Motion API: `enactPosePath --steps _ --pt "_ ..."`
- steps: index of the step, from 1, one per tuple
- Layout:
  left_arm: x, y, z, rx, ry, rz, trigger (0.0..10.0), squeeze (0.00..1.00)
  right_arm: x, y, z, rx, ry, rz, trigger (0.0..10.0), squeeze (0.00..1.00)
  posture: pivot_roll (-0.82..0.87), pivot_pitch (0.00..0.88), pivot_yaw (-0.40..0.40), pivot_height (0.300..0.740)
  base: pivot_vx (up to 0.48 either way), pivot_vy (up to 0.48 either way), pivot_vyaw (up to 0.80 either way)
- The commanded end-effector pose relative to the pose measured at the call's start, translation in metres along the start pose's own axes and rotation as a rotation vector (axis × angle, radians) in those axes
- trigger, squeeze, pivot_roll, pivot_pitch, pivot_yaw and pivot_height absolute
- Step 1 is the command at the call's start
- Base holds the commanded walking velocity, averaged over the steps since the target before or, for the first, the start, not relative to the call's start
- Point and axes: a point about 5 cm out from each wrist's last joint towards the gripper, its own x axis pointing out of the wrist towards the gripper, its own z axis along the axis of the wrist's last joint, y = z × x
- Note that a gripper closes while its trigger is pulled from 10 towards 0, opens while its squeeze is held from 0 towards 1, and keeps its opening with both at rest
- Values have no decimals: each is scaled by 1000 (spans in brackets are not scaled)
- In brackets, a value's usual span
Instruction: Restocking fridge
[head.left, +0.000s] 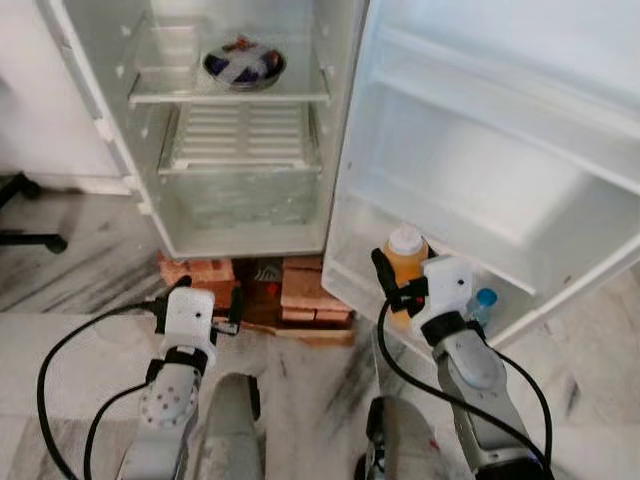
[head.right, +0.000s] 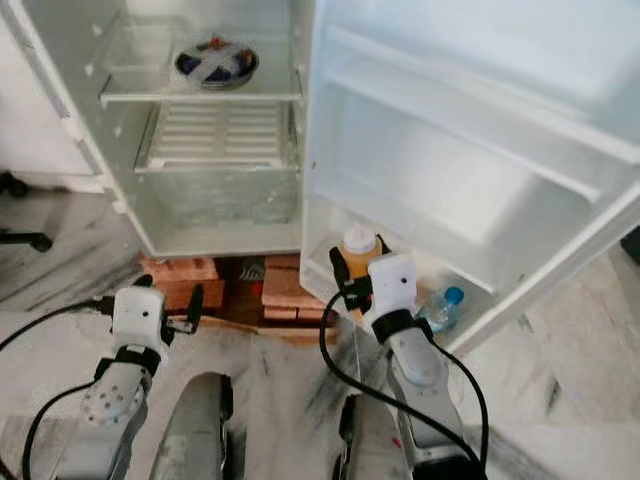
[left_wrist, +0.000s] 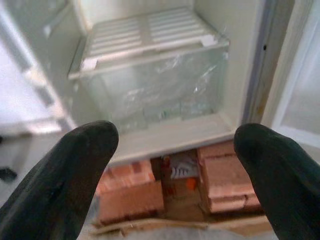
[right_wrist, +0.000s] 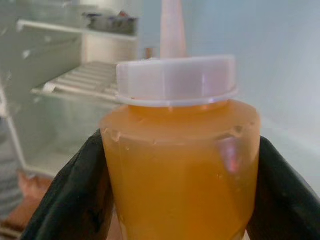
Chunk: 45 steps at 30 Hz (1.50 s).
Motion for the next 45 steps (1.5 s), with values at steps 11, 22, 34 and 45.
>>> enactPosePath --steps 11,22,34,45 --pt "3 -6 3 -10 -9 -21 10000 0 -1 -8 -1 -20 4 -18 10000 0 105 153 -20 607 187 22 0" --pt "4 -5 3 -11 -6 -19 10000 0 -1 -8 -1 -24 5 -22 10000 0 107 148 -16 607 205 191 0" --pt "4 -7 1 -6 14 -16 10000 0 -1 -7 -2 -16 6 -14 10000 0 110 149 -20 592 0 0 0" --pt "4 -5 -1 15 25 8 10000 0 -1 -5 -2 -12 5 -8 10000 0 111 149 -19 517 0 0 0"
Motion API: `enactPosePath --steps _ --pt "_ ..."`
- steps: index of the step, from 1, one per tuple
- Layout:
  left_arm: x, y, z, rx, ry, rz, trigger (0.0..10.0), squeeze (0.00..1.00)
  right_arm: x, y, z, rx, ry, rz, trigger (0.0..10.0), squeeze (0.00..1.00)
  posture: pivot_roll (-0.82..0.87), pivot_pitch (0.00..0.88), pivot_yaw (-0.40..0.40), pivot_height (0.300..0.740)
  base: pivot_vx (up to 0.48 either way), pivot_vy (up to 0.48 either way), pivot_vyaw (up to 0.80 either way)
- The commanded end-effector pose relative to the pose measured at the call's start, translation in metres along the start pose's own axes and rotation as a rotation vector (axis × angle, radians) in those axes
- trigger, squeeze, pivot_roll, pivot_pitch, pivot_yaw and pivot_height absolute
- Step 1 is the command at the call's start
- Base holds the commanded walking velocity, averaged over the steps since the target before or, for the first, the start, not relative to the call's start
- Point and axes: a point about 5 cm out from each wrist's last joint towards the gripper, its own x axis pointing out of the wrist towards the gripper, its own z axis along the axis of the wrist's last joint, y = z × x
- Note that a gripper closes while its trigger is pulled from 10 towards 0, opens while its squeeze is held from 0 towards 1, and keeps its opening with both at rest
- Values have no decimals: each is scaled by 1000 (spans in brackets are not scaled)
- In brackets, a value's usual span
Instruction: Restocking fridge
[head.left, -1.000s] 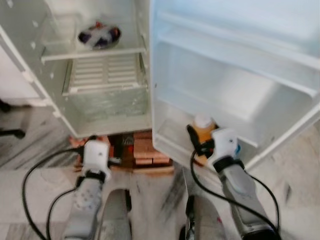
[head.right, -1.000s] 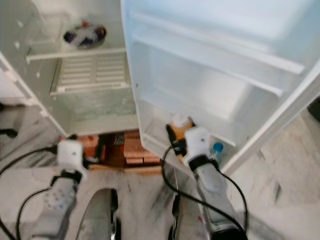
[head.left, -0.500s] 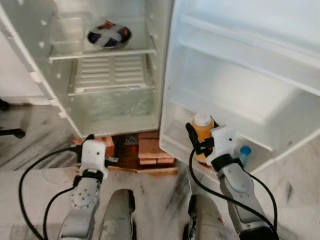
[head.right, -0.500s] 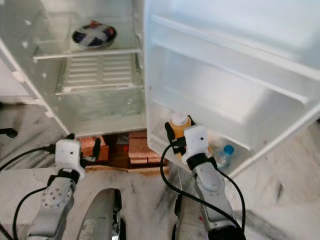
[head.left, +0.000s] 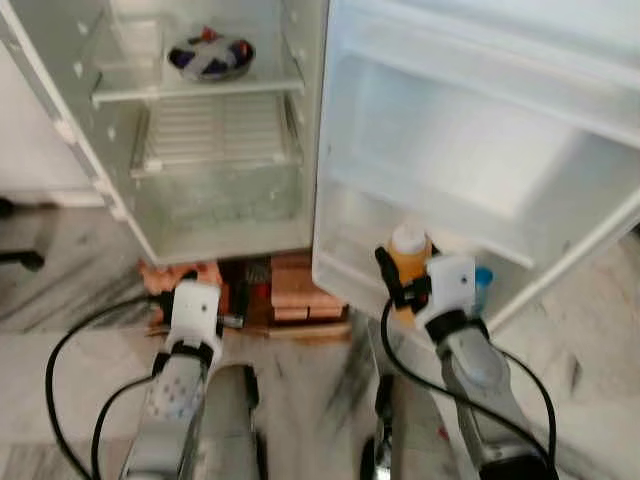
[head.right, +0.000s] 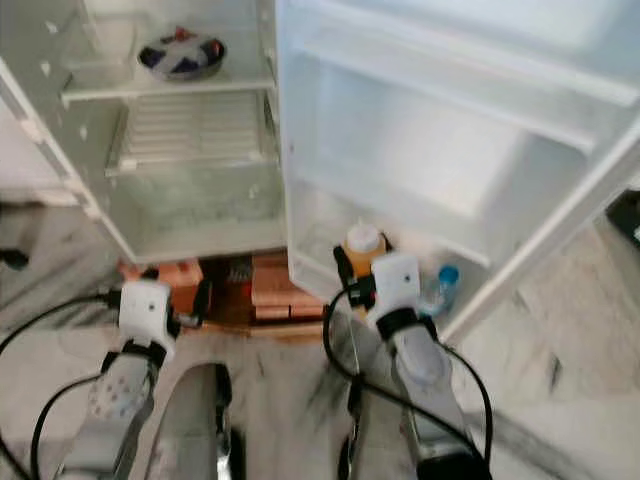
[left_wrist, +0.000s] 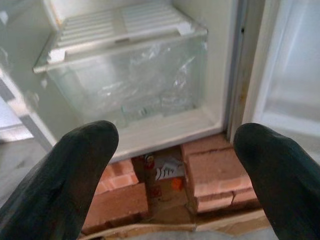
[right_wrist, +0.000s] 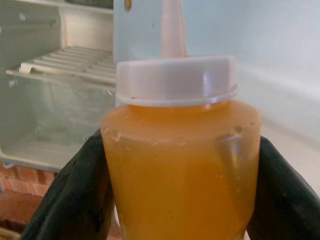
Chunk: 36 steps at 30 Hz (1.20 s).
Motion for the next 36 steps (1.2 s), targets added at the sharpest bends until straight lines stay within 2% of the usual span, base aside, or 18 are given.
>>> enactPosePath --steps 1,8,13,20,25,31,33,34,36 --pt "-2 2 -5 17 31 21 10000 0 0 2 1 -1 -12 12 10000 0 112 150 -19 507 0 0 0" --pt "1 4 3 15 14 33 10000 0 7 9 -1 -3 -9 47 10000 0 123 170 -23 507 0 0 0" --pt "1 3 12 9 0 34 10000 0 21 23 -2 -9 -11 130 10000 0 142 207 -29 507 0 0 0" --pt "-16 5 20 40 -15 34 10000 0 44 43 -10 -16 12 206 10000 0 187 277 -37 507 0 0 0" --pt "-26 6 19 43 9 30 10000 0 58 48 -8 -41 0 215 10000 0 207 301 -34 507 0 0 0" --pt "-37 4 24 43 29 19 10000 0 90 45 17 -45 -88 171 10000 0 251 346 -29 507 0 0 0" --pt "-48 3 25 45 43 14 10000 0 106 43 35 -110 -151 147 10000 0 273 371 -28 507 0 0 0" --pt "-48 3 25 45 43 14 10000 0 106 43 35 -110 -151 147 10000 0 273 371 -28 507 0 0 0" --pt "-54 3 25 47 56 12 10000 0 116 40 49 -194 -202 116 10000 0 286 386 -28 507 0 0 0"
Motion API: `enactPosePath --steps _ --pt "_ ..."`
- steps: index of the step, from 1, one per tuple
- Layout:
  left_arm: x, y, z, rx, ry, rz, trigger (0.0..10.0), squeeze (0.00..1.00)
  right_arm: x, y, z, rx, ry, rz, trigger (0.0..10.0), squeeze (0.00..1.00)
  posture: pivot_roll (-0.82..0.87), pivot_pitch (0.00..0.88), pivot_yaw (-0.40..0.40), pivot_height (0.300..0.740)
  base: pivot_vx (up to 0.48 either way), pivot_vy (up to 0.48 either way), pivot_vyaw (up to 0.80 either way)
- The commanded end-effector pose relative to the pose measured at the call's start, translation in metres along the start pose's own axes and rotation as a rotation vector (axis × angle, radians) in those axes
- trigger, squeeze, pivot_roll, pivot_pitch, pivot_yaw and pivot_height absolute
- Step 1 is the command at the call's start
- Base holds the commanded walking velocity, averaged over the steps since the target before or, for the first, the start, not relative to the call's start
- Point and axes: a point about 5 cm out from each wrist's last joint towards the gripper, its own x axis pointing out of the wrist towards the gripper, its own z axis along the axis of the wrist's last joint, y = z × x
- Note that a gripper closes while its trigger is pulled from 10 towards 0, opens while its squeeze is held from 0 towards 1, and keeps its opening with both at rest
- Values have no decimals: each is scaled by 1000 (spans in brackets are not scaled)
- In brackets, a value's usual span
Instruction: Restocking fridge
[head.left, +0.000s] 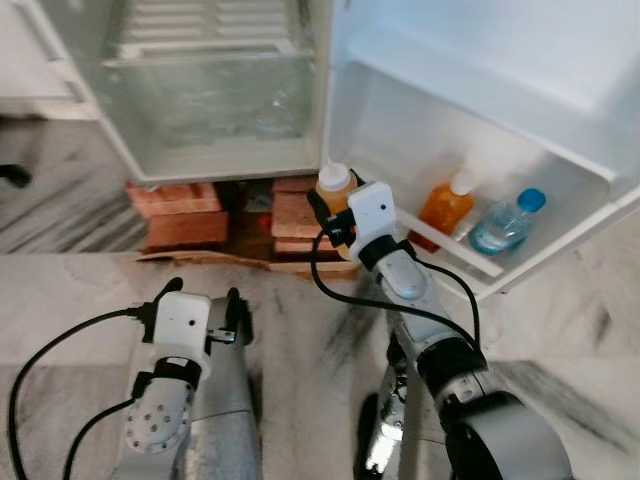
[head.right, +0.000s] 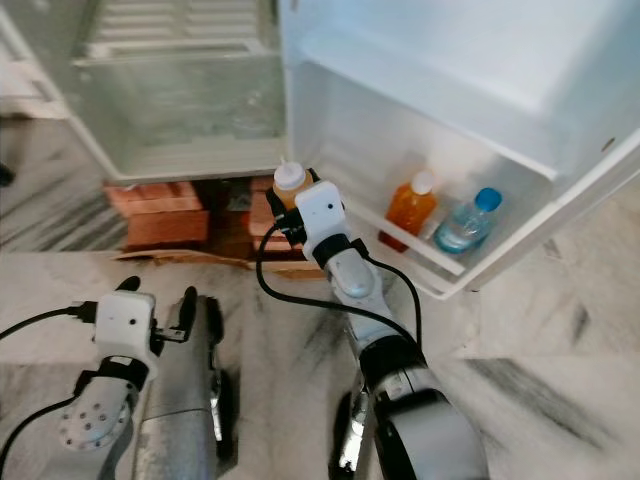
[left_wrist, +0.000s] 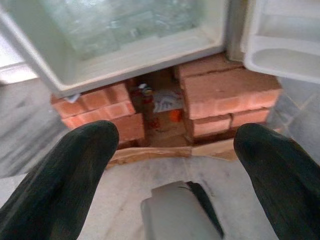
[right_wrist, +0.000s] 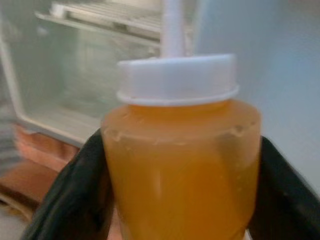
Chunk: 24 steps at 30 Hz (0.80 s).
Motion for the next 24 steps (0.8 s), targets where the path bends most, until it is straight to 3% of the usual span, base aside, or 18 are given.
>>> enactPosePath --steps 1,6,9,13,19,20,24 --pt "-7 0 -6 16 42 -4 10000 0 2 1 4 -39 -33 -9 10000 0 286 386 -28 507 0 0 0" --pt "-18 0 -3 17 67 -1 10000 0 21 -27 26 -297 -92 -144 10000 0 312 410 -28 507 0 0 0" --pt "-20 1 -2 17 73 1 10000 0 23 -40 31 -341 -116 -198 10000 0 310 411 -28 507 0 0 0" --pt "-20 0 -2 17 79 -5 10000 0 20 -44 29 -412 -125 -210 10000 0 304 415 -26 507 0 0 0" --pt "-18 0 -2 17 89 -13 10000 0 6 -47 4 -353 -3 -234 10000 0 306 417 -20 507 0 0 0" --pt "-18 0 -2 18 93 -15 10000 0 -2 -46 -10 -281 68 -256 10000 0 306 417 -17 507 0 0 0" --pt "-18 0 -3 19 97 -20 10000 0 -10 -45 -23 -224 133 -276 10000 0 306 418 -15 507 0 0 0"
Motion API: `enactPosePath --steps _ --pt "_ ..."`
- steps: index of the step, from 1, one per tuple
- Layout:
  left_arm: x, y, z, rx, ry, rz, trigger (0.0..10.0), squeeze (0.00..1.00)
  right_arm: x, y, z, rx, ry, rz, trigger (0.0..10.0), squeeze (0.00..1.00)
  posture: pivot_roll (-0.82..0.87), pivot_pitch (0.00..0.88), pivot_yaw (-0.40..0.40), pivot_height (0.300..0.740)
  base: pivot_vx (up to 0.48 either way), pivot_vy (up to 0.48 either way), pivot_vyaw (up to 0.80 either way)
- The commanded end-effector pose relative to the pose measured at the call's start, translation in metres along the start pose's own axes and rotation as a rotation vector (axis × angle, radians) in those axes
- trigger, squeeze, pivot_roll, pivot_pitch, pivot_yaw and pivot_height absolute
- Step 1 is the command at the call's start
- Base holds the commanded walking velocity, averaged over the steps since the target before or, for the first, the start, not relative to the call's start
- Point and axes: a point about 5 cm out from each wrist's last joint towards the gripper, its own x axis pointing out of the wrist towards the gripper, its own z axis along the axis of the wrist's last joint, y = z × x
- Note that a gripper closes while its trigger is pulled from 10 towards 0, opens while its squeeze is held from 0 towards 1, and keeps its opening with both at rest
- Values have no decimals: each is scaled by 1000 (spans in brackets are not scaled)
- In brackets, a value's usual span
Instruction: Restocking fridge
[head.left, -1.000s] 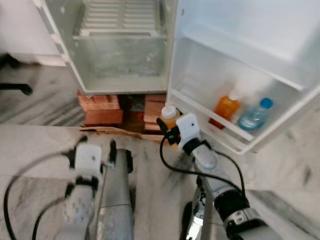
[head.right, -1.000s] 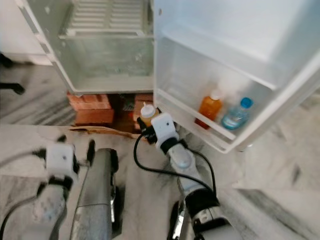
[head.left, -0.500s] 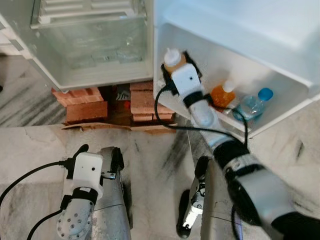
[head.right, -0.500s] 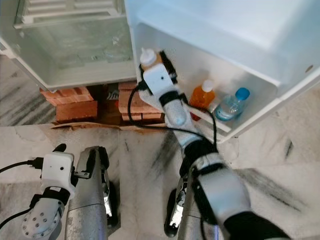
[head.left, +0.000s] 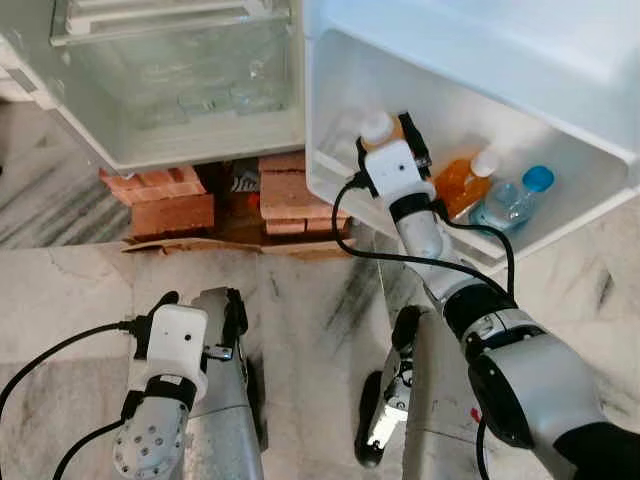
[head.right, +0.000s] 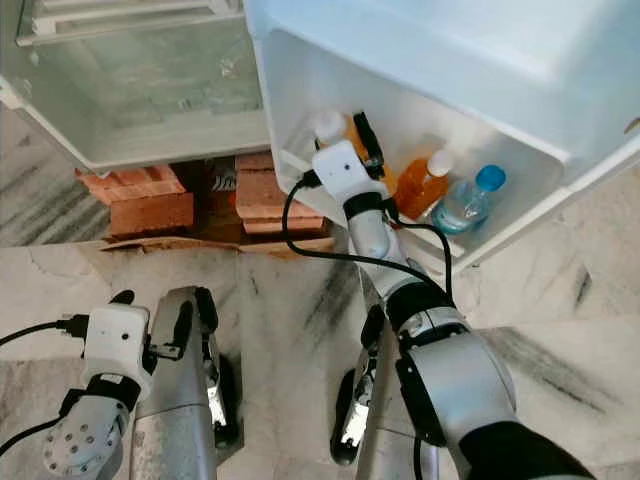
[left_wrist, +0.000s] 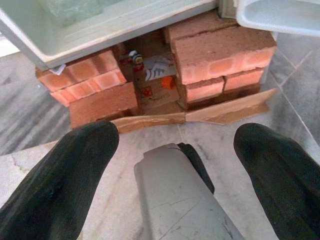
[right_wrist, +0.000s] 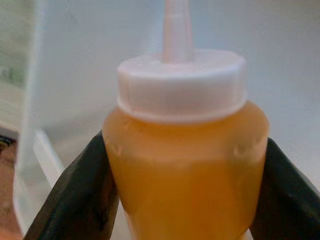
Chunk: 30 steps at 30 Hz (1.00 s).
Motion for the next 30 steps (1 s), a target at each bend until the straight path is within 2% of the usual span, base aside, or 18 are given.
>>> enactPosePath --steps 1,3,7,9,13,17,18,23,30 --pt "-4 0 -3 7 25 -6 10000 0 -16 7 -22 61 121 8 10000 0 305 418 -12 507 0 0 0" --pt "-3 0 -3 11 26 -10 10000 0 -19 7 -28 112 155 -18 10000 0 306 417 -10 507 0 0 0" --pt "-2 0 -3 12 25 -14 10000 0 -22 5 -32 152 191 -51 10000 0 305 417 -9 507 0 0 0" --pt "-1 0 -3 15 29 -21 10000 0 -24 2 -39 225 247 -102 10000 0 303 416 -5 507 0 0 0" --pt "0 -2 -5 18 46 -36 10000 0 -28 1 -46 242 307 -122 10000 0 301 416 -3 507 0 0 0" --pt "1 -2 -6 18 52 -38 10000 0 -28 2 -47 274 321 -123 10000 0 296 414 -5 507 0 0 0" --pt "1 -2 -7 18 53 -39 10000 0 -28 2 -47 305 321 -120 10000 1000 296 414 -5 507 0 0 0" --pt "3 -5 -9 20 68 -38 10000 0 -25 1 -43 324 297 -108 10000 1000 292 406 -12 507 0 0 0" --pt "8 -5 -10 19 67 -35 10000 0 -9 -4 -22 308 165 -70 10000 1000 277 382 -21 507 0 0 0"
